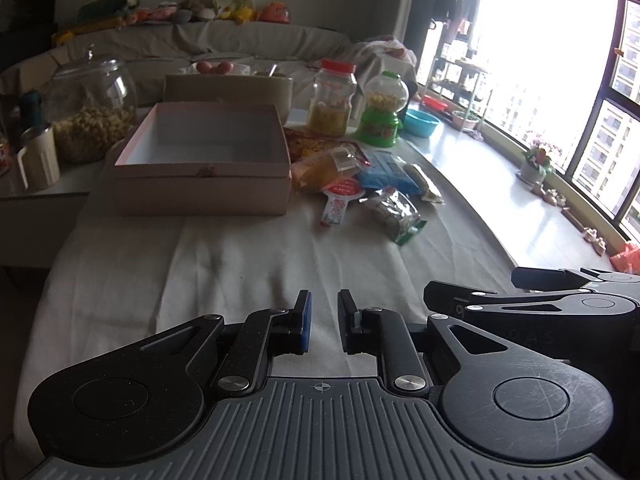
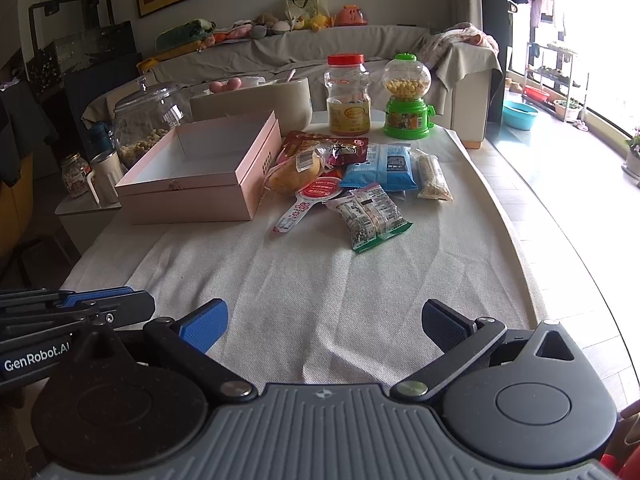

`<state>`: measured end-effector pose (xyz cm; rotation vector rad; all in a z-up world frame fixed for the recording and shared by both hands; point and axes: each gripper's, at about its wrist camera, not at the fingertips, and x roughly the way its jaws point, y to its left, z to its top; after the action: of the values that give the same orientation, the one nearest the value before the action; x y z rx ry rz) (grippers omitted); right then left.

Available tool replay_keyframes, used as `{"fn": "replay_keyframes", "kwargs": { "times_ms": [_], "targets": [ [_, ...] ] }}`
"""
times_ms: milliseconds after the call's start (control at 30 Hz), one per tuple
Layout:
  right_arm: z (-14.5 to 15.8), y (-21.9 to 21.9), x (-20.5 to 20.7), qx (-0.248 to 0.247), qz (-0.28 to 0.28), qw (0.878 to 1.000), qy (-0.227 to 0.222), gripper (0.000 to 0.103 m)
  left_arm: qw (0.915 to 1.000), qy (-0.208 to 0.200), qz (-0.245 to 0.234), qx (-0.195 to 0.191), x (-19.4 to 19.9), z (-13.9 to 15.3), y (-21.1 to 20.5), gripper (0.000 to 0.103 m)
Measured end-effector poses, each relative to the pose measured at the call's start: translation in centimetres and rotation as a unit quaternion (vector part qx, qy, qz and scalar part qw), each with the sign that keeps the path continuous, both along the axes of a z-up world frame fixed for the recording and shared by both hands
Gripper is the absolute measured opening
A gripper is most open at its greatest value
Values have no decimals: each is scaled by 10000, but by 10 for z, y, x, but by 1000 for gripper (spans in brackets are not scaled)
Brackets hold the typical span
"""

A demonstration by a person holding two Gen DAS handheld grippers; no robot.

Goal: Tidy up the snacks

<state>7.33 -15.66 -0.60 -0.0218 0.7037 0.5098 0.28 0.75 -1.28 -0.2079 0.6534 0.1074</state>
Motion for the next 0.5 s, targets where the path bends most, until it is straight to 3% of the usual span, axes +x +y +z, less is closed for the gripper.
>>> {"fn": "replay_keyframes", "kwargs": {
  "times_ms": [500],
  "targets": [
    [-2,0,2,-29,-21,10000,34,103,10000,39,57,-71,3,-2,3,18]
  ]
}}
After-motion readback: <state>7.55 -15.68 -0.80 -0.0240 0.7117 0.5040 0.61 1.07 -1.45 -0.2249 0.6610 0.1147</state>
